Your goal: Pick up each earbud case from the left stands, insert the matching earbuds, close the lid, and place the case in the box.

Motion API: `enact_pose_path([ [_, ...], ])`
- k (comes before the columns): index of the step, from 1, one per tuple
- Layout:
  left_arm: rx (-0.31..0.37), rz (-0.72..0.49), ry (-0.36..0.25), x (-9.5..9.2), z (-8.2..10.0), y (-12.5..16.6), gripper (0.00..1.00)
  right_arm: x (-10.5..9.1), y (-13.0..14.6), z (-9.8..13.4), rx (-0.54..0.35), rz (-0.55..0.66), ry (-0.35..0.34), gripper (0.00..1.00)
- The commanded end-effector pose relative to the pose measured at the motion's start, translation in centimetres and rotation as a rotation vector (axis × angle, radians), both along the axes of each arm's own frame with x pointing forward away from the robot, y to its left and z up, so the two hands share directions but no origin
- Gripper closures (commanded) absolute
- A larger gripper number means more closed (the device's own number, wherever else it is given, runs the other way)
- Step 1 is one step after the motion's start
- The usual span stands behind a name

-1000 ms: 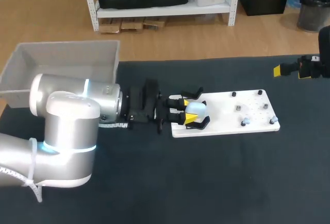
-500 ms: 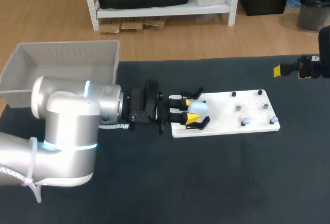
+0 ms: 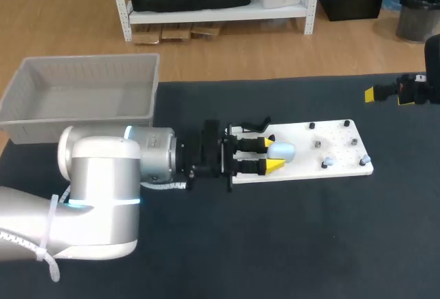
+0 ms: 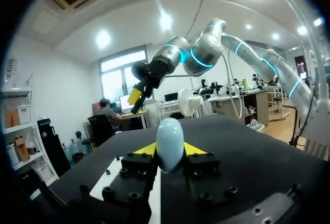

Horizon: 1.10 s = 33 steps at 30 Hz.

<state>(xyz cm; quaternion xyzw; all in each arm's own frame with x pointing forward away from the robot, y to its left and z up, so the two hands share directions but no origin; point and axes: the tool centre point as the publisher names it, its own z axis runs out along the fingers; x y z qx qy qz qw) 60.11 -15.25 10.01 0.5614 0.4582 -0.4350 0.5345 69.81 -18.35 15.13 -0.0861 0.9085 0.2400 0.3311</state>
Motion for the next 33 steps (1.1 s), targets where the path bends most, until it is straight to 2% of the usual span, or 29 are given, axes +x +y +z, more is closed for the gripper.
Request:
enact_pose_path([
  [1, -0.027, 0.034, -0.005, -1.0, -0.3, -0.4, 1.0, 0.1, -0.1, -0.1, 0.004, 0.006, 0.0, 0.0],
  [6, -0.031, 0.043, 0.017, -2.0, -0.2, 0.3, 1.0, 0.1, -0.1, -0.1, 0.004, 0.006, 0.0, 0.0],
  [10, -0.044, 0.054, 0.063, -2.3, 0.0, 1.2, 1.0, 0.1, -0.1, -0.1, 0.004, 0.006, 0.0, 0.0],
  [16, -0.093, 0.039, 0.121, -2.6, -0.4, 2.4, 1.0, 0.1, -0.1, -0.1, 0.004, 0.006, 0.0, 0.0],
  [25, -0.05, -0.001, 0.121, -1.9, -0.9, 2.5, 1.0, 0.1, -0.1, -0.1, 0.004, 0.006, 0.0, 0.0],
  [33, -0.04, -0.009, 0.134, -1.3, -0.9, 2.6, 1.0, 0.1, -0.1, -0.1, 0.004, 0.006, 0.0, 0.0],
])
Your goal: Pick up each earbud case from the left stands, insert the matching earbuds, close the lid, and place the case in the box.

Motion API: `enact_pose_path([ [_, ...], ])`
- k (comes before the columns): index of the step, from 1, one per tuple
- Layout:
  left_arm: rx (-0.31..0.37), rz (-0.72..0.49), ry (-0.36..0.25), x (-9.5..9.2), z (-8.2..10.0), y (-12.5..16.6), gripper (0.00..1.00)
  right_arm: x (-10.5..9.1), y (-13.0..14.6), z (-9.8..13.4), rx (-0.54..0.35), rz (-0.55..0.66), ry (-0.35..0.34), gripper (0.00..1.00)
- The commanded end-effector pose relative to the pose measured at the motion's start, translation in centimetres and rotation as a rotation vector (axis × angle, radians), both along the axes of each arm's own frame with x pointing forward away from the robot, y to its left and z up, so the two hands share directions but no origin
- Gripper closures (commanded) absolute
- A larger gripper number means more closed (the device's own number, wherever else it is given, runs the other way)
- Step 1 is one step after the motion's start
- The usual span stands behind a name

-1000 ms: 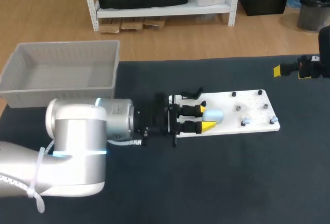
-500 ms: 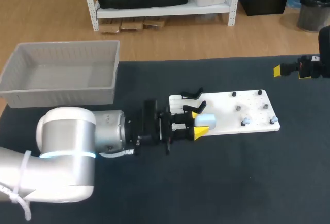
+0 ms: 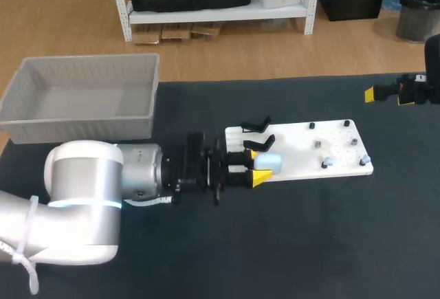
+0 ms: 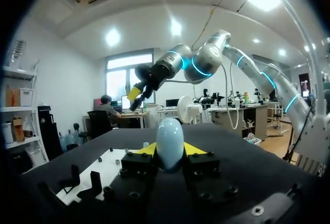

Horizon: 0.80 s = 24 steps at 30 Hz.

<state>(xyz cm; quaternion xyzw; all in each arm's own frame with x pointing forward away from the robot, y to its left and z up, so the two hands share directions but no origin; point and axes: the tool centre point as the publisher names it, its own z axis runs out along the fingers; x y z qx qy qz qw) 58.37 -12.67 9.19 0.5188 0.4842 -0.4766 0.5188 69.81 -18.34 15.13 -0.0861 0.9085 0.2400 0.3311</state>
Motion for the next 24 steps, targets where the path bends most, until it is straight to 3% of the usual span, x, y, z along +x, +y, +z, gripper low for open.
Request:
enact_pose_path([
  [1, 0.005, -0.021, 0.011, 0.5, -0.2, 0.0, 1.0, 0.1, -0.1, -0.1, 0.004, 0.006, 0.0, 0.0],
  [16, 0.008, -0.025, 0.035, 1.0, -0.4, -0.3, 1.0, 0.1, -0.1, -0.1, 0.004, 0.006, 0.0, 0.0],
  [24, 0.008, -0.025, 0.035, 1.0, -0.4, -0.3, 1.0, -3.2, 0.2, 1.2, 0.013, 0.036, -0.028, 0.0],
])
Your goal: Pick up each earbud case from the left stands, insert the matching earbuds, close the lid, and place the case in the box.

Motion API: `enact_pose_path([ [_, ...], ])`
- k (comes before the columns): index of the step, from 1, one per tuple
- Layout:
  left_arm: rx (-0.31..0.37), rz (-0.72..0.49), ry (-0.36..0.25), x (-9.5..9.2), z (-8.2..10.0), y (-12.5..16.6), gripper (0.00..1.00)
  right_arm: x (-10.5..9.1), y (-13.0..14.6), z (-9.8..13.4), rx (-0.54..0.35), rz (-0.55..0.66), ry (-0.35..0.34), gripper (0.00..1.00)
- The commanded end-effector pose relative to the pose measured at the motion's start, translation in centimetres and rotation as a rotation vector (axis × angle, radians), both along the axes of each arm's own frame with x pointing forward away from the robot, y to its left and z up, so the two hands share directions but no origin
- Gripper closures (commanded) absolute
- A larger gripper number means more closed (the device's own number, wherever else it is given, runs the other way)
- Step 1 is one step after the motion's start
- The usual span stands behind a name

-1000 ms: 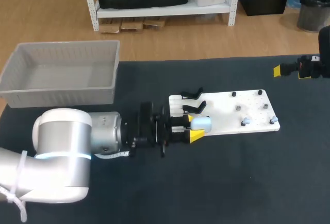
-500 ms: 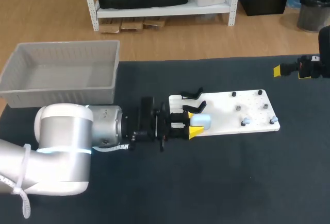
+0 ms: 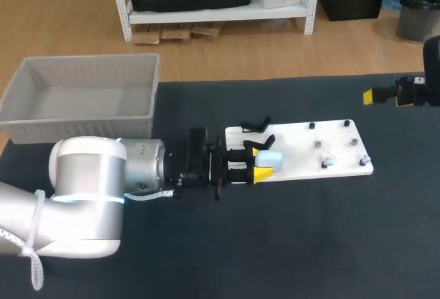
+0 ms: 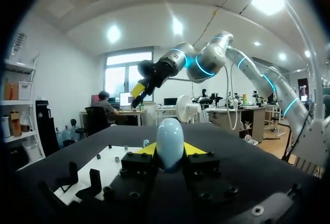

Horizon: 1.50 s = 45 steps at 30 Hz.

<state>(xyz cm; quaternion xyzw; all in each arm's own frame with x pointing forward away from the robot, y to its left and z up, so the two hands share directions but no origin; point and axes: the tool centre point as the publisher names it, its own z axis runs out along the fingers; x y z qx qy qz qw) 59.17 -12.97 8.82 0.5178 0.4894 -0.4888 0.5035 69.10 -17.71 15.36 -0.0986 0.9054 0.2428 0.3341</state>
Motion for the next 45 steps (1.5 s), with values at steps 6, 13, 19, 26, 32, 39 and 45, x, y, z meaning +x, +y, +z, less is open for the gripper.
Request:
enact_pose_path([
  [6, 0.0, -0.004, 0.001, 0.2, 0.0, 0.0, 1.0, -6.4, 0.7, 2.0, -0.007, 0.076, -0.033, 0.0],
  [13, 0.0, -0.004, 0.001, 0.2, 0.0, 0.0, 1.0, -9.4, 2.3, 2.9, -0.09, 0.12, -0.057, 0.0],
  [19, 0.0, -0.004, 0.001, 0.2, 0.0, 0.0, 1.0, -11.3, 4.2, 3.0, -0.151, 0.151, -0.05, 0.0],
  [26, 0.0, -0.004, 0.001, 0.2, 0.0, 0.0, 1.0, -12.3, 6.5, 2.0, -0.127, 0.138, 0.007, 0.0],
  [32, 0.0, -0.004, 0.001, 0.2, 0.0, 0.0, 1.0, -12.9, 8.5, 1.3, -0.118, 0.115, 0.061, 0.0],
  [39, 0.0, -0.004, 0.001, 0.2, 0.0, 0.0, 1.0, -13.9, 10.7, 0.4, -0.183, 0.084, 0.09, 0.0],
  [45, 0.0, -0.004, 0.001, 0.2, 0.0, 0.0, 1.0, -14.2, 12.3, -1.4, -0.218, 0.073, 0.104, 0.0],
])
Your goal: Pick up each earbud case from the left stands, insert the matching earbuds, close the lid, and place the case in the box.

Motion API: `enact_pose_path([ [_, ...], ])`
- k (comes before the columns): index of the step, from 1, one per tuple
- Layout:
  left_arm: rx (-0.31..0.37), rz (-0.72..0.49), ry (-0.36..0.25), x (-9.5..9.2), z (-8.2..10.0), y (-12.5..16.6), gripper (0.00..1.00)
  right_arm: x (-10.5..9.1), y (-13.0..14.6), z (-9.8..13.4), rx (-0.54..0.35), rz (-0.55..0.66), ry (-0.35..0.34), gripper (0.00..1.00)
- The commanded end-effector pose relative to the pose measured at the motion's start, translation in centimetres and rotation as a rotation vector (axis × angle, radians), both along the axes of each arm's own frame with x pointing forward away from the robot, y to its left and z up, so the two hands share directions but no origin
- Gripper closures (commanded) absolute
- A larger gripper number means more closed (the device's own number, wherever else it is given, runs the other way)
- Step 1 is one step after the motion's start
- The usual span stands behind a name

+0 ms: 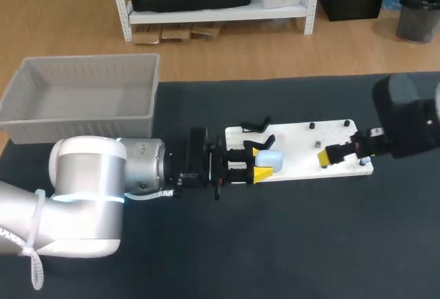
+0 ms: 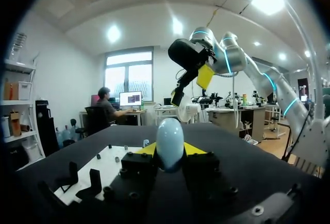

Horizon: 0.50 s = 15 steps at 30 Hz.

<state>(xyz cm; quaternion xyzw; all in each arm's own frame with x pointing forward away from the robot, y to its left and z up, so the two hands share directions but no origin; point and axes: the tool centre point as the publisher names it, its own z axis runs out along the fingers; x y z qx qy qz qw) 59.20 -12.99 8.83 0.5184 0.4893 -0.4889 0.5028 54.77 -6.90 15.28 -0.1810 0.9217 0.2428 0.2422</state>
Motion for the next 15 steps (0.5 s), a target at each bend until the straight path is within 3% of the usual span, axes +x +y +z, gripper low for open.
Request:
enact_pose_path([
  [1, -0.001, -0.003, 0.001, 0.1, -0.1, 0.0, 1.0, 0.1, 1.8, -1.5, -0.142, -0.105, -0.049, 0.0],
  [15, -0.001, -0.003, 0.001, 0.1, -0.1, 0.0, 1.0, 1.6, 5.3, -3.9, -0.151, -0.098, -0.016, 0.0],
])
